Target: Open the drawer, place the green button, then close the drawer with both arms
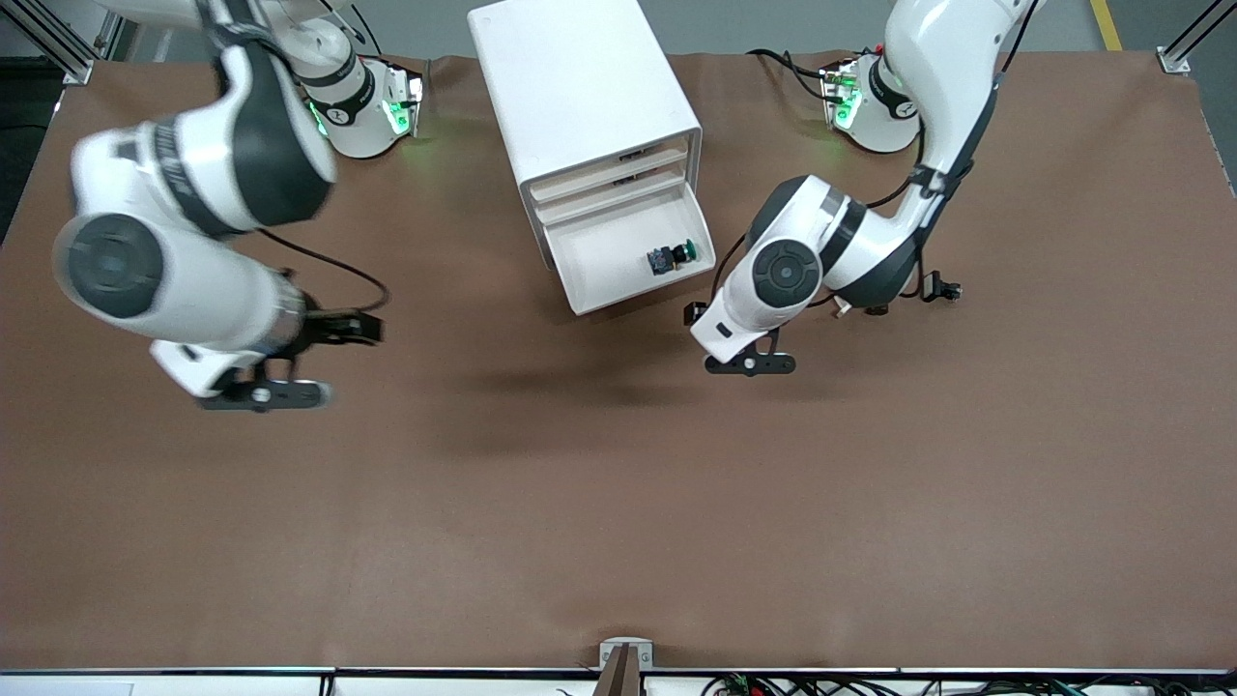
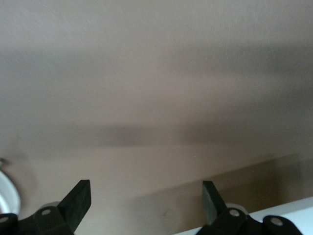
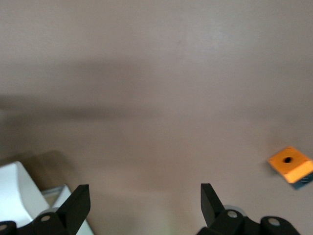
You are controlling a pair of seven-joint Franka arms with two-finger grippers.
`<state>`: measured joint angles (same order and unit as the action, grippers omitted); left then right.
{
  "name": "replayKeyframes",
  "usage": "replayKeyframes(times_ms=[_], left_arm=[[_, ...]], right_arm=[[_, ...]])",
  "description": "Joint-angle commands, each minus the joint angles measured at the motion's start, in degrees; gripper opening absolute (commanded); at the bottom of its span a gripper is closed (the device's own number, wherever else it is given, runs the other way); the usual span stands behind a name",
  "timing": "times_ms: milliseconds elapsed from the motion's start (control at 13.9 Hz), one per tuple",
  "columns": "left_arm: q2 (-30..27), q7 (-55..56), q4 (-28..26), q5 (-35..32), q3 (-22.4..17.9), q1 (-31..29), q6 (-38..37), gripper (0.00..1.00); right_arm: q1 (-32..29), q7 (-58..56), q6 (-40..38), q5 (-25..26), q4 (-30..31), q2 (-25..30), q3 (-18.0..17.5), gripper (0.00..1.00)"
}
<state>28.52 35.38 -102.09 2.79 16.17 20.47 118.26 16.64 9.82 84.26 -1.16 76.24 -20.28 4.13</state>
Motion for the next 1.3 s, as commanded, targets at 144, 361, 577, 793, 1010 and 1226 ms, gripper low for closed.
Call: replayKeyframes(times_ms=[144, 361, 577, 793, 1010, 1226], left_arm=[[3.99, 9.68, 0.84, 1.95, 0.00, 5.19, 0.48, 1.00], [5.50, 12.69, 1.10, 2.22, 0.00, 7.65, 0.56, 1.00], [6.46, 13.04, 1.02, 6.86, 0.97, 8.53, 0.56, 1.00], [6.46, 14.44, 0.84, 8.63, 0.97, 11.16, 0.48, 1.00], [6.38, 16.91, 0.75, 8.63, 2.98, 11.44, -0.31, 1.00], [6.20, 17.18, 0.75, 9.51, 5.01, 11.44, -0.40, 1.00]], right_arm=[[-8.10, -8.31, -3.49, 1.69, 1.20, 5.34, -1.32, 1.00], [-12.77, -14.29, -4.54, 1.69, 1.20, 6.92, -1.32, 1.00], [-15.58, -14.82, -5.07, 1.69, 1.46, 6.93, -1.32, 1.00], [-16.29, -15.09, -5.07, 1.78, 1.72, 6.92, -1.32, 1.00], [-16.29, -15.53, -5.16, 2.57, 1.64, 6.92, -1.40, 1.00], [-17.34, -18.77, -7.26, 3.45, 1.20, 7.01, -1.40, 1.00]])
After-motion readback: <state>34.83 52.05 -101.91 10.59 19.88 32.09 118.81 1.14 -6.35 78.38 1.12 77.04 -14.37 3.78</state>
